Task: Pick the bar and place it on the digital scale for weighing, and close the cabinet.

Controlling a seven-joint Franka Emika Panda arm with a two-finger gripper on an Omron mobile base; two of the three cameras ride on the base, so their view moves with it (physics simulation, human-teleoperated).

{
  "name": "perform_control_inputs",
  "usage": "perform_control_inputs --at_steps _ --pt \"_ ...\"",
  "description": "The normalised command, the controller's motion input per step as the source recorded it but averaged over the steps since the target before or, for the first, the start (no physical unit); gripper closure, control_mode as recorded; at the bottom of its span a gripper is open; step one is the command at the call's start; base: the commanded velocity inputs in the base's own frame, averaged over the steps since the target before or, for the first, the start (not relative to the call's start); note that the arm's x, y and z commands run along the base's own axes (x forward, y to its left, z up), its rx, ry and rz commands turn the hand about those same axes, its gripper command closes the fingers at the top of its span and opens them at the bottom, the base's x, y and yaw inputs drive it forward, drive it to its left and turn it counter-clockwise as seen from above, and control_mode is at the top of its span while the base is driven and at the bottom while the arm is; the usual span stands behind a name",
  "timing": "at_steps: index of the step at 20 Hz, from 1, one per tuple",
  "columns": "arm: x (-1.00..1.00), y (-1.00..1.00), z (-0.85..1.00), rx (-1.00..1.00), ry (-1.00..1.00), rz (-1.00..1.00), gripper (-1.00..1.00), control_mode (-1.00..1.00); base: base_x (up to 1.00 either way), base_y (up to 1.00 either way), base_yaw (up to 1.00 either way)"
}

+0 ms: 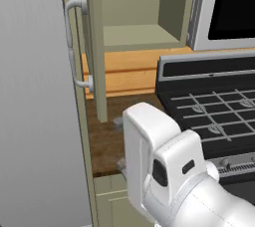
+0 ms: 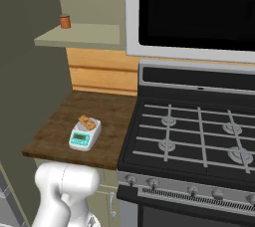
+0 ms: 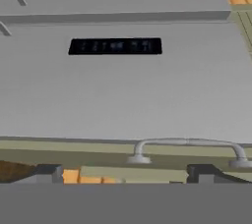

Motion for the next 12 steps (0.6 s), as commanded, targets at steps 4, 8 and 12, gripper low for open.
perform_control_inputs --at_steps 4,8,12 --pt "0.48 0.19 -0.27 0.0 -0.16 0.0 -1.0 -1.0 0.0 0.0 0.0" --pt "0.61 0.04 -0.14 0.0 -0.25 -0.11 -1.0 -1.0 0.0 0.0 0.0" --pt "0.45 0.46 -0.01 0.0 -0.15 -0.27 -1.0 -1.0 0.0 0.0 0.0"
